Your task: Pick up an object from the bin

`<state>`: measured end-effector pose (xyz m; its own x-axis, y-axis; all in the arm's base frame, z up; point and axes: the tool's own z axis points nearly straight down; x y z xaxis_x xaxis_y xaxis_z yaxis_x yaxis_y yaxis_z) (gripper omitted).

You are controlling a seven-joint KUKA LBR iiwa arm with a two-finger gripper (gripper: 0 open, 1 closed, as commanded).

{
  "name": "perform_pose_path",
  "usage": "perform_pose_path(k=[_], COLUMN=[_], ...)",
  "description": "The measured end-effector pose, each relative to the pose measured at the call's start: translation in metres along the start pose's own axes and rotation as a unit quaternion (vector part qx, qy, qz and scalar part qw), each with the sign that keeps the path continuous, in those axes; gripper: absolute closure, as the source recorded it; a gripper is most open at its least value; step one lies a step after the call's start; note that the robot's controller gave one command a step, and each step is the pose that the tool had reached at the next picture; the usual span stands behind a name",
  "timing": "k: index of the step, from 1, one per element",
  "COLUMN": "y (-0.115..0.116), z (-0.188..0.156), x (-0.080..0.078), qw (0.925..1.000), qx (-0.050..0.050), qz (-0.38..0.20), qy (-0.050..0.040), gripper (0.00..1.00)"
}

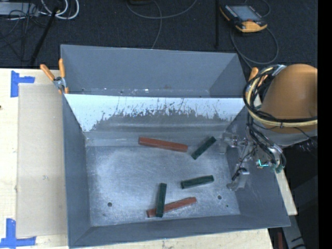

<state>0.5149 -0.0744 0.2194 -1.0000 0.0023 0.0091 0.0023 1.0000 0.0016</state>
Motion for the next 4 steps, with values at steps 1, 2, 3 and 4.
perform_pose_path(k=[1, 2, 3, 4], y=[0.063, 0.062, 0.054, 0.042], z=[0.154, 0.15, 0.15, 0.151], x=[0.012, 0.009, 0.002, 0.012], qw=[0.9986, 0.9987, 0.9984, 0.9997], qx=[0.0, 0.001, 0.001, 0.001], qz=[0.052, 0.051, 0.056, 0.023], qy=[0.0008, -0.0029, -0.0042, -0.0028], gripper=[0.0, 1.0, 1.0, 1.0])
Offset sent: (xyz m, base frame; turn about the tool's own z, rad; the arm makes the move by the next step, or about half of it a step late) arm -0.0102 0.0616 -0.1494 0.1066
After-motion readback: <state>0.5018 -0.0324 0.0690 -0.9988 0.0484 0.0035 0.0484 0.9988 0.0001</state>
